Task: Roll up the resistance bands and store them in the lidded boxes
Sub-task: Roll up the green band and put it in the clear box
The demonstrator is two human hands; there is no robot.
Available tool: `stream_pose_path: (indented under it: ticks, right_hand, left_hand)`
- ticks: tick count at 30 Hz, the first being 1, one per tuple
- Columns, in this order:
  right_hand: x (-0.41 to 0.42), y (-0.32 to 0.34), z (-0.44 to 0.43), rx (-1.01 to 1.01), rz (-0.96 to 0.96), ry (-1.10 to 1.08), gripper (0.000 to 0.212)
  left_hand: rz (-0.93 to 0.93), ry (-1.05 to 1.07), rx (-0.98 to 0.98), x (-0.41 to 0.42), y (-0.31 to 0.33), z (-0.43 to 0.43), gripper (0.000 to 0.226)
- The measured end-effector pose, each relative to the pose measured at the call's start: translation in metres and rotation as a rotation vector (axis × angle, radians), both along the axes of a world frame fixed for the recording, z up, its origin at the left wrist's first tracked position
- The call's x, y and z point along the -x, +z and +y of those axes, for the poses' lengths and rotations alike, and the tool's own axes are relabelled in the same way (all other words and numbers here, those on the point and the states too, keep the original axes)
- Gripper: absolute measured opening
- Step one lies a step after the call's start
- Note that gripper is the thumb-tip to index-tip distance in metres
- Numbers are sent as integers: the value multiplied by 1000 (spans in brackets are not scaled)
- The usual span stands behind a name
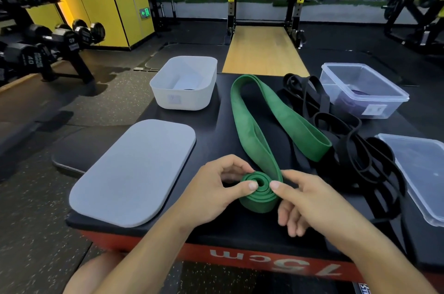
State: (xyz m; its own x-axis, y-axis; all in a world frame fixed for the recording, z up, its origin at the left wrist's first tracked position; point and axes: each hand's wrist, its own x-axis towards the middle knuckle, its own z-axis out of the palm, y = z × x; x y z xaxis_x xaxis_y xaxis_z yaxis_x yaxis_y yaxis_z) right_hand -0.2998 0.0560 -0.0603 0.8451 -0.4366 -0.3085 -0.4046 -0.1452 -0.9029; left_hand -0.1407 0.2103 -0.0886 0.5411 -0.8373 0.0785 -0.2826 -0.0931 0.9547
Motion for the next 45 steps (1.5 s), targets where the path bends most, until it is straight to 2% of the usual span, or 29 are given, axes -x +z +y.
stream_pose_path:
  ticks: [3,6,14,19,22,26,28,30,33,36,40,43,45]
  right_hand:
    - [2,1,4,-124,-11,-49,29]
    - [1,3,5,-117,-2,-72,36]
    - [4,4,9,-150,-21,-41,23]
    - [0,4,9,-189,-34,-76,23]
    - [-5,2,8,-78,-60,-63,26]
    - [-10,-4,2,224,-24,75,32]
    - [-8,-4,0,281,-1,129,33]
    - [-5,3,0,306,29,209,48]
    - [-5,11,-5,529,98,339,64]
    - [-13,7,-5,523,8,286,60]
    - [-15,-12,-7,459,-127,169,67]
    - [-15,-18,3,552,-178,86,49]
    - [-16,-19,12,651,-154,19,49]
  left_hand:
    - [11,11,-16,1,2,-2,16]
    - [8,40,-27,3,1,-4,15]
    - [27,20,-25,5,1,-2,25]
    - [52,-10,-20,2,6,-1,26]
    - [91,-23,3,3,5,-1,25]
    - [97,-29,11,2,6,0,27]
    - [70,-36,15,3,4,1,29]
    - [9,-32,18,2,2,0,31]
    - [-11,7,-1,-1,2,-3,32]
    - [45,-6,19,-5,0,-4,30]
    - [59,55,54,-2,1,-3,28]
    - [62,83,58,1,-1,-1,21]
    - [103,80,97,4,-1,1,16]
